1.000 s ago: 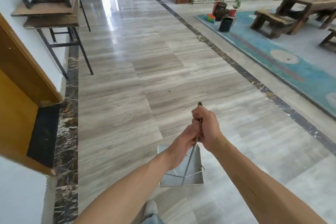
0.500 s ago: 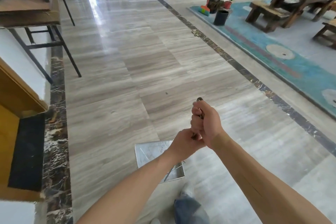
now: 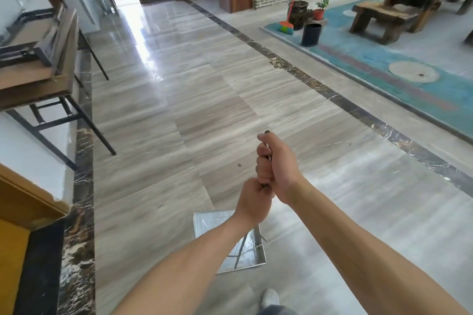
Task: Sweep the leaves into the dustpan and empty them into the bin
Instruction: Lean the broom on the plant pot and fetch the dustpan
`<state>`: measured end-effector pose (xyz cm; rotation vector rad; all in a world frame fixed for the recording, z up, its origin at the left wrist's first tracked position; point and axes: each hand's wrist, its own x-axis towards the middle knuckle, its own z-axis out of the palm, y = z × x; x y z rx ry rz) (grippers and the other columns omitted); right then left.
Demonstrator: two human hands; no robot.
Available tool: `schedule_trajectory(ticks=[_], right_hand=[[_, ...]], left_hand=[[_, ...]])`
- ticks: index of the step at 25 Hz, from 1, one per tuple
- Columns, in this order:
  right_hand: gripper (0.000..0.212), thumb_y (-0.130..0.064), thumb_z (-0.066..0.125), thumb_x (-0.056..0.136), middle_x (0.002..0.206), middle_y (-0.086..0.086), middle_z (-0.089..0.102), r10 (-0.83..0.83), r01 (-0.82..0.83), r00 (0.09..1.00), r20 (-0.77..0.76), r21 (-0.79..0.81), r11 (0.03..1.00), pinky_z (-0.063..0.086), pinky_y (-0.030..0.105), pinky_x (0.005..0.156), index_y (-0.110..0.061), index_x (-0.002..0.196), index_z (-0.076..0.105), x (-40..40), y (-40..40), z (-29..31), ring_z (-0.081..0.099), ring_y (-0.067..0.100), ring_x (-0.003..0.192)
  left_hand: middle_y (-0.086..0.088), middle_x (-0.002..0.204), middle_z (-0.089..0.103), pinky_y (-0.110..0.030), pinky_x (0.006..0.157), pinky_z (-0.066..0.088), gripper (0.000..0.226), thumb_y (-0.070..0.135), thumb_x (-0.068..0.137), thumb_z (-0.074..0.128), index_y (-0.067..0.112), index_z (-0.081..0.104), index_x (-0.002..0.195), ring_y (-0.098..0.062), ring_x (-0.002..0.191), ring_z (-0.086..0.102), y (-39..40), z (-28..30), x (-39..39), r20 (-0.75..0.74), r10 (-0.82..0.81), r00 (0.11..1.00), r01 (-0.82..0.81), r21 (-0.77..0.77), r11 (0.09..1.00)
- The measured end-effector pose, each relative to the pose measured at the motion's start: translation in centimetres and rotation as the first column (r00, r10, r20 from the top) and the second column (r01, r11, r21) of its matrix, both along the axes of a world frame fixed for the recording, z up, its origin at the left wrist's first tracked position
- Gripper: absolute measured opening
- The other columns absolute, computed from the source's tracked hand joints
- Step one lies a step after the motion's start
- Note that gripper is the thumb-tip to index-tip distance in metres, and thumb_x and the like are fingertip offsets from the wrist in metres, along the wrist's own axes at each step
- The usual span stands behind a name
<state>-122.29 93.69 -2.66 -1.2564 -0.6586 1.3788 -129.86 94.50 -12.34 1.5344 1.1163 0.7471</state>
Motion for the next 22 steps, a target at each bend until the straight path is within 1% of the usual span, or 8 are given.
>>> schedule_trajectory(ticks=[2,4,5,8,12,17,20,22], right_hand=[[0.043,-0.033,0.051,0.087,0.058,0.0,0.008,-0.01,0.01,1.0,0.009,0.01,1.0,0.005,0.037,0.056,-0.016,0.075,0.014,2.3,3.1,0.7,0.003,0.019,0.055],[0.043,-0.033,0.052,0.085,0.059,0.001,0.009,-0.026,0.026,0.999,0.025,0.027,0.999,0.005,0.036,0.054,-0.016,0.076,0.014,4.1,6.0,1.2,0.004,0.019,0.054],[0.043,-0.035,0.053,0.083,0.057,0.0,0.01,-0.039,0.038,0.999,0.03,0.042,0.998,0.005,0.035,0.053,-0.016,0.075,0.015,5.1,7.6,1.3,0.005,0.019,0.054],[0.043,-0.037,0.054,0.079,0.053,-0.001,0.012,-0.111,0.109,0.993,0.05,0.038,0.993,0.006,0.034,0.051,-0.017,0.074,0.016,8.1,12.5,1.2,0.007,0.019,0.052],[0.042,-0.036,0.054,0.08,0.051,-0.001,0.014,-0.15,0.147,0.986,0.08,0.037,0.988,0.006,0.034,0.051,-0.02,0.064,0.018,11.2,19.9,0.5,0.008,0.018,0.048],[0.044,-0.036,0.055,0.081,0.048,-0.001,0.016,-0.18,0.178,0.975,0.133,0.027,0.984,0.008,0.033,0.049,-0.022,0.056,0.022,13.7,31.1,0.3,0.011,0.018,0.045],[0.045,-0.036,0.055,0.08,0.05,-0.001,0.016,-0.199,0.2,0.968,0.152,0.007,0.98,0.009,0.034,0.05,-0.021,0.059,0.019,14.8,38.7,0.9,0.01,0.018,0.047],[0.044,-0.035,0.056,0.079,0.051,0.0,0.015,-0.213,0.214,0.965,0.154,0.012,0.977,0.01,0.033,0.049,-0.019,0.065,0.018,15.6,43.5,1.0,0.01,0.018,0.048]], left_hand=[[-0.006,0.052,0.029,-0.035,0.055,0.018,0.018,0.01,0.064,0.036,0.01,0.028,0.049,-0.018,0.058,0.024,3.1,0.9,2.4,0.017,0.005,1.0,-0.005,0.012,1.0],[0.005,0.048,0.026,-0.03,0.053,0.016,0.024,0.01,0.064,0.036,0.02,0.026,0.045,-0.012,0.053,0.021,6.0,1.7,4.3,0.017,-0.012,1.0,0.012,0.022,1.0],[0.007,0.048,0.026,-0.03,0.053,0.015,0.025,0.009,0.065,0.037,0.021,0.026,0.045,-0.012,0.054,0.021,7.6,1.9,5.4,0.019,-0.021,1.0,0.02,0.032,0.999],[0.004,0.051,0.025,-0.038,0.059,0.013,0.025,0.009,0.064,0.037,0.022,0.026,0.045,-0.016,0.059,0.02,12.8,2.1,8.6,0.064,-0.051,0.997,0.051,0.01,0.999],[0.014,0.046,0.026,-0.042,0.062,0.013,0.029,0.01,0.062,0.036,0.028,0.03,0.04,-0.015,0.059,0.02,20.3,1.5,12.2,0.12,-0.094,0.988,0.095,-0.01,0.995],[0.014,0.043,0.03,-0.026,0.051,0.019,0.031,0.008,0.064,0.034,0.027,0.032,0.04,-0.008,0.05,0.024,31.7,1.2,14.9,0.15,-0.162,0.975,0.167,-0.018,0.986],[0.013,0.043,0.029,-0.028,0.051,0.02,0.028,0.01,0.063,0.034,0.027,0.031,0.041,-0.011,0.05,0.024,39.3,1.6,16.2,0.153,-0.189,0.97,0.197,-0.038,0.98],[0.012,0.044,0.029,-0.026,0.05,0.02,0.027,0.011,0.065,0.034,0.027,0.031,0.044,-0.01,0.049,0.024,44.2,1.8,17.1,0.171,-0.205,0.964,0.219,-0.063,0.974]])
